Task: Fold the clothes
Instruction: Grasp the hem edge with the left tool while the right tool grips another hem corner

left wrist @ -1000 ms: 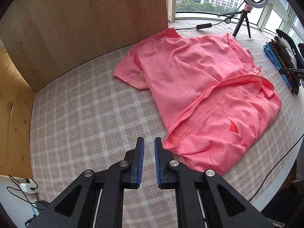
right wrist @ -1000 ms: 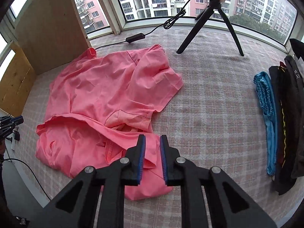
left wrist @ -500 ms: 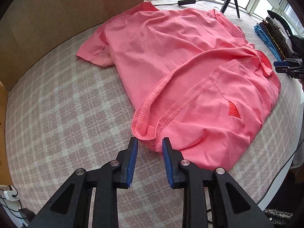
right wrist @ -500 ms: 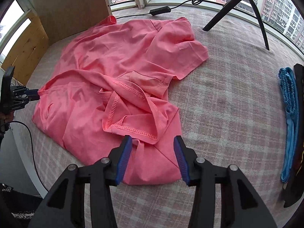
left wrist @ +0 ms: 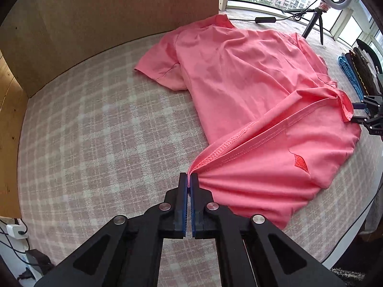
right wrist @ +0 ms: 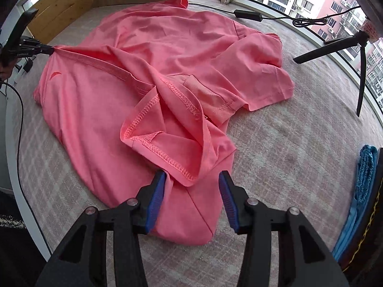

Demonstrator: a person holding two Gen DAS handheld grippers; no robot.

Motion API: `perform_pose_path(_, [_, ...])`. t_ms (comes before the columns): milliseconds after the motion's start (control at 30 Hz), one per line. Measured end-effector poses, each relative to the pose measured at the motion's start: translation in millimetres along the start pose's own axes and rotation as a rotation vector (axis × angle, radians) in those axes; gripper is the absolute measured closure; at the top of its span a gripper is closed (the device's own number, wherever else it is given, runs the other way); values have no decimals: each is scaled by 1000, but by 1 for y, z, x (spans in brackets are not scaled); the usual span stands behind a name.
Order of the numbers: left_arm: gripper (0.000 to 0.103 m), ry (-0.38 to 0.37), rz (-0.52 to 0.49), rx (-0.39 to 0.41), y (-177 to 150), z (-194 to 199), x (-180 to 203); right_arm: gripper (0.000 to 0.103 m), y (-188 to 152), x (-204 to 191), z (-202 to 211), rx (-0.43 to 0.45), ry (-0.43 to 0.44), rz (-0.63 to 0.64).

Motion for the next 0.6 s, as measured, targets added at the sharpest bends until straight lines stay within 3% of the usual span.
perform_pose_path(100, [102, 6, -8, -12, 0, -3, 2, 60, 9, 2, -5, 0, 80, -26])
perform_pose_path(167, [102, 9, -14, -18, 0, -4, 2, 83, 13, 6, -3, -4, 134, -58])
perform_pose_path(233, [102, 12, -18, -20, 0, -3, 2, 81, 15, 11, 5, -6, 186, -98])
perform_pose_path(333, [102, 16, -23, -23, 0, -2, 2, 60, 16, 23, 15, 9, 191, -138])
perform_pose_path(500, [102, 25, -35, -36, -1, -5, 4, 59, 12, 25, 11, 6, 170, -113])
perform_pose_path(600, [102, 37, -41, -39, -2, -6, 5, 59, 12, 28, -1, -17, 245, -189])
Point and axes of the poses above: each gripper's, at about its wrist camera, not at the fingertips, and z roughly against the way its jaws point, x to its right, y to its top, the point moved 8 cm from there along -z, roughly the way its jaws point, and after that the axes turned 2 degrees about -y, right-handed, at the moved point
